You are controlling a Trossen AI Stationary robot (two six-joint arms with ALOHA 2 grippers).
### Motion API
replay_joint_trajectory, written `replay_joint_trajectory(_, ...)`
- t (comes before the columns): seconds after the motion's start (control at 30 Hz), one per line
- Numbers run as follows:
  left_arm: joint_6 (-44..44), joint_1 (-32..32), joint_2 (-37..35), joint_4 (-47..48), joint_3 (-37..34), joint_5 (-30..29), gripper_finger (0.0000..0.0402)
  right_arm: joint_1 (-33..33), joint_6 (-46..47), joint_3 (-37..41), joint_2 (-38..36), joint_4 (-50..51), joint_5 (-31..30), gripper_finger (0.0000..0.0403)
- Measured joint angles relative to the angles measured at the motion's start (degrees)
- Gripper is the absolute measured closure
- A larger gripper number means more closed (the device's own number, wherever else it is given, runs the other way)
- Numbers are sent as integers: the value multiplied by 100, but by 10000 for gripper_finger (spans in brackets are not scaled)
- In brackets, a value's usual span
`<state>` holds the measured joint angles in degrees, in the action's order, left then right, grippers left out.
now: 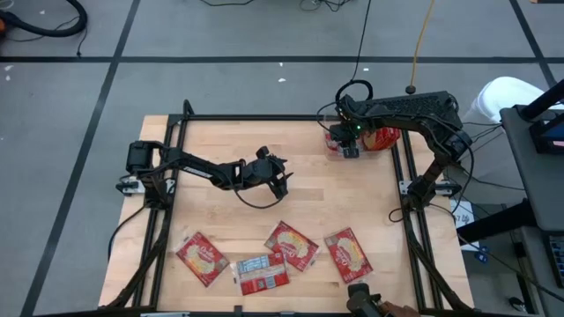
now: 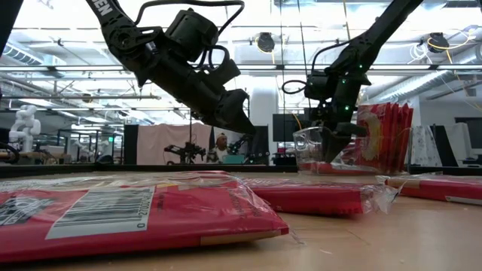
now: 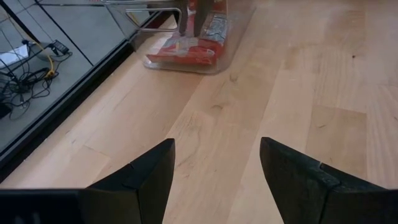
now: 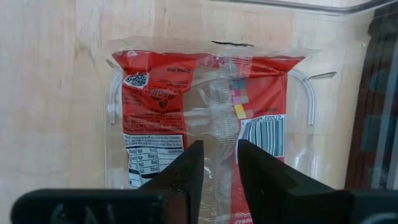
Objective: Sort popcorn bags into baskets
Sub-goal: Adjust the red popcorn bag in the transparent bin
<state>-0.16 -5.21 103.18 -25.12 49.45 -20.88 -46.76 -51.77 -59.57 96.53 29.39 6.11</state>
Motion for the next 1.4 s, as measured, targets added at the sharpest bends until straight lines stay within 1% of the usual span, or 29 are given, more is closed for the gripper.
replay_joint_trajectory(0.33,25,-7,0,-15,2,-9,160,-1,-115,313,-7,-313,2,352)
replay_joint_trajectory(0.53,48,-7,0,-35,1,-11,160,0,-197,317,-7,-389,-142,398)
replay_joint_trajectory(0.77,46,-42,0,-35,0,-9,160,5,-265,324,-90,-417,-160,402)
replay_joint_trajectory(0.93,46,-39,0,-35,2,-9,160,10,-183,349,-526,-407,-314,403)
replay_joint_trajectory(1.03,46,-39,0,-42,2,-9,160,32,94,339,-765,-312,-501,403)
replay_joint_trajectory(1.13,100,-39,0,-50,2,-9,160,85,298,339,-877,-225,-491,403)
replay_joint_trajectory(1.3,116,-54,0,-50,2,-7,160,109,592,332,-876,-198,-468,403)
replay_joint_trajectory(1.4,115,-90,0,-50,1,-4,160,161,1034,330,-896,-232,-543,403)
